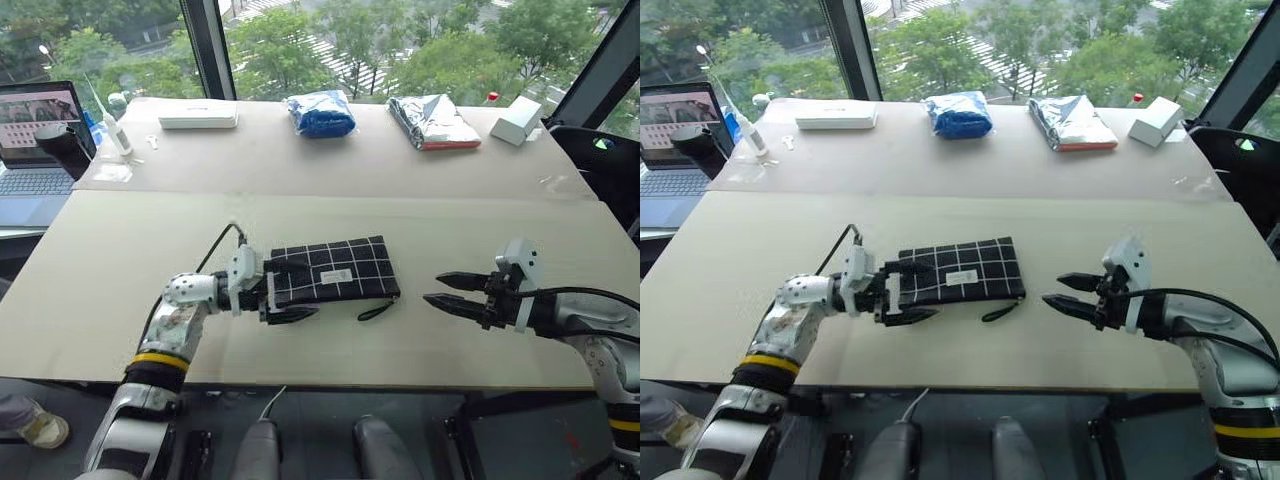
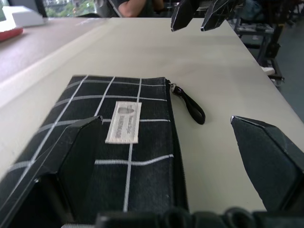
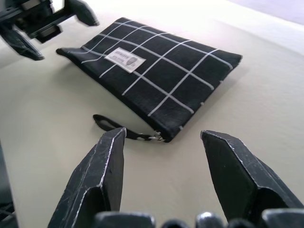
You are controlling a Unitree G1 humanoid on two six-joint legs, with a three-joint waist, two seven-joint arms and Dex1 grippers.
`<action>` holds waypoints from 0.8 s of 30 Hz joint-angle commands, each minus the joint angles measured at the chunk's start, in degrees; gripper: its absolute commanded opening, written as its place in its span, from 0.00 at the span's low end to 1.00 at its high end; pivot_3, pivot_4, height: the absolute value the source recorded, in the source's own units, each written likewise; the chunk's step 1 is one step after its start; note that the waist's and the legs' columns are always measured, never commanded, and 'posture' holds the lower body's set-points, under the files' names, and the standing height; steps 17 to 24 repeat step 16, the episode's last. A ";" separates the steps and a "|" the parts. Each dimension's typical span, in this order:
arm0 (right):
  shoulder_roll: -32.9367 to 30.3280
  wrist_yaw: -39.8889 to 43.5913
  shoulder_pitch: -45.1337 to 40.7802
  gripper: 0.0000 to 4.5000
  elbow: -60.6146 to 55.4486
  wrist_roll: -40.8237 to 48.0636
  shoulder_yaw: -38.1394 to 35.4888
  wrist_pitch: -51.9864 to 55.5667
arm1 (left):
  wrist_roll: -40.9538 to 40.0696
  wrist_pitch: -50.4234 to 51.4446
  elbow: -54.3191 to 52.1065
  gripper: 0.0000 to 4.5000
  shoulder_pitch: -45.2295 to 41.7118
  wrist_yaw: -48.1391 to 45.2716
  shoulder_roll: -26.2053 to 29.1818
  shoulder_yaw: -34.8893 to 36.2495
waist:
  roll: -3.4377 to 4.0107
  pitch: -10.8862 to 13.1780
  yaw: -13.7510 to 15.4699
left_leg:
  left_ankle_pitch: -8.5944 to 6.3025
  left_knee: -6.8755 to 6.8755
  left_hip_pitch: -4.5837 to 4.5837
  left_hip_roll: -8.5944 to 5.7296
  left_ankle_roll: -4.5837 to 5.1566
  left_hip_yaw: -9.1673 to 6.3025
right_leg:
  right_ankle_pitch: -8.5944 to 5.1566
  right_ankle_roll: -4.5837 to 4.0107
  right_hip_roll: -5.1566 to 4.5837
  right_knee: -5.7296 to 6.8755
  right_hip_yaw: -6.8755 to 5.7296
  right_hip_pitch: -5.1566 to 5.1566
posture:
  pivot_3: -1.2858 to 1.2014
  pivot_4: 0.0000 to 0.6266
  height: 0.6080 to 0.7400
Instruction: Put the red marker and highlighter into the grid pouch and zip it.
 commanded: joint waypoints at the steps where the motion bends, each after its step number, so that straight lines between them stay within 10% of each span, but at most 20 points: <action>1: -0.63 0.54 -3.08 0.64 4.25 -0.96 -1.17 -2.88 | -7.01 13.00 -14.71 0.99 5.75 9.83 2.25 6.87 | 0.01 0.00 -0.02 | 0.00 0.01 0.01 0.00 0.00 0.01 | 0.00 0.00 -0.01 0.00 0.01 0.01 | 0.52 0.24 1.00; 14: 0.21 3.90 -11.48 0.64 23.44 -7.29 2.11 -10.69 | -13.37 26.53 -32.23 0.99 27.65 35.19 1.30 28.25 | 0.01 0.01 0.56 | 0.00 0.06 0.06 0.00 0.00 0.06 | -0.02 0.00 -0.03 -0.03 0.00 0.05 | 0.52 0.24 1.00; 24: 0.73 4.04 -12.60 0.64 25.14 -7.75 2.49 -11.30 | -13.78 26.15 -32.19 0.99 28.03 36.41 0.65 29.20 | 0.01 0.01 0.51 | 0.00 0.05 0.06 0.00 0.00 0.08 | -0.02 0.00 -0.03 -0.03 0.01 0.04 | 0.52 0.24 1.00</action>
